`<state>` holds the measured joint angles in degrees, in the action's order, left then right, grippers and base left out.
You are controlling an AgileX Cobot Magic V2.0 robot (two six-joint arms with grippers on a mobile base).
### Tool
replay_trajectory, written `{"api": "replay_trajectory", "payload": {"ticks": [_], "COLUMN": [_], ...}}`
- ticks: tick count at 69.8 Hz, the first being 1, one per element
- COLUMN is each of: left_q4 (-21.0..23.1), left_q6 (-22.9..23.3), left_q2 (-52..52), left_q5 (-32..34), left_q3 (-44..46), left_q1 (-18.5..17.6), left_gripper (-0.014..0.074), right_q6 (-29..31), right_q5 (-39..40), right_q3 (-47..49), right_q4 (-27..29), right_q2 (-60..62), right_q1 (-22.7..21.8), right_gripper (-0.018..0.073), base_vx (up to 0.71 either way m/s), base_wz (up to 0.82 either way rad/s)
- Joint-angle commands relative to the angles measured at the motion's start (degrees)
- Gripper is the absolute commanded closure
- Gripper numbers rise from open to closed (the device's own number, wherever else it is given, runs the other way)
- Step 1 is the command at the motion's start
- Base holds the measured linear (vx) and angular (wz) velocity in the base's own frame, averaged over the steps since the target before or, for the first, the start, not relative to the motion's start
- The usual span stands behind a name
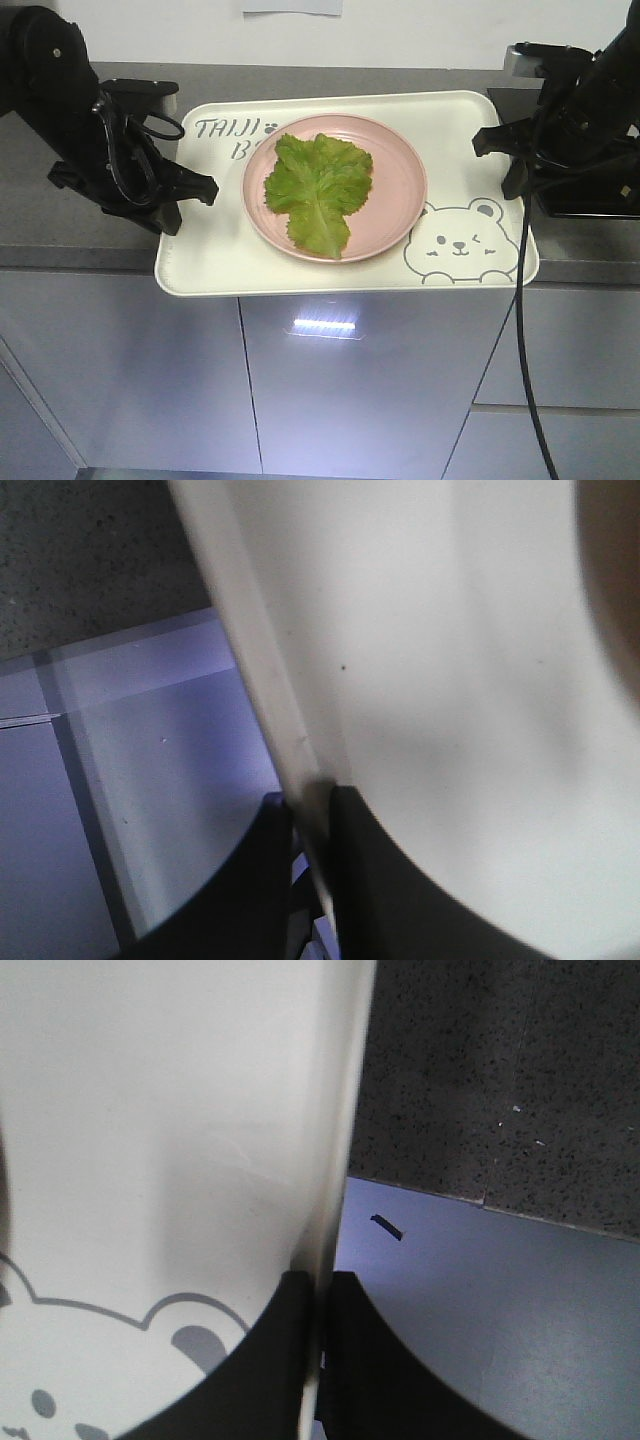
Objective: Transfer vegetables to tray and serve
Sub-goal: 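Drive the base toward another counter while holding the tray, then approach the counter edge with the tray held in both grippers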
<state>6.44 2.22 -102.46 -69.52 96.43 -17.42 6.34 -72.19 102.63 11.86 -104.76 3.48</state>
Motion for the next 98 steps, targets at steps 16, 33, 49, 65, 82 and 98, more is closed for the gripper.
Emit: {"api": "replay_trajectory", "payload": {"ticks": [16,33,49,65,82,98], "left_q4": [4.0,4.0,4.0,4.0,4.0,4.0], "left_q6": [-1.4,-1.4,-1.4,-1.4,-1.4,-1.4], "left_q2": [3.4,3.4,3.4,3.4,3.4,3.4], "left_q5": [2.8,2.8,2.8,2.8,2.8,2.8], "left_q3": [1.8,1.8,1.8,1.8,1.8,1.8], "left_q1": [-0.9,-0.9,-0.9,-0.9,-0.9,-0.9], "left_gripper": [0.0602,0.0602,0.0602,0.0602,0.0602,0.0602], "right_q6": [1.4,1.4,1.4,1.4,1.4,1.4], "right_q5": [-1.3,-1.3,-1.3,-1.3,-1.3,-1.3], "right_q3": [1.6,1.6,1.6,1.6,1.6,1.6], "right_q4": [3.9,3.9,3.9,3.9,3.9,3.9], "right_q2": [3.3,3.3,3.3,3.3,3.3,3.3], "right_q1": [0.4,0.4,0.4,0.4,0.4,0.4], "right_gripper": [0.0569,0.0569,0.0569,0.0569,0.0569,0.0569], "base_vx": [0.06,0.06,0.06,0.06,0.06,0.06], "base_wz": [0.03,0.05,0.03,0.05,0.03,0.00]}}
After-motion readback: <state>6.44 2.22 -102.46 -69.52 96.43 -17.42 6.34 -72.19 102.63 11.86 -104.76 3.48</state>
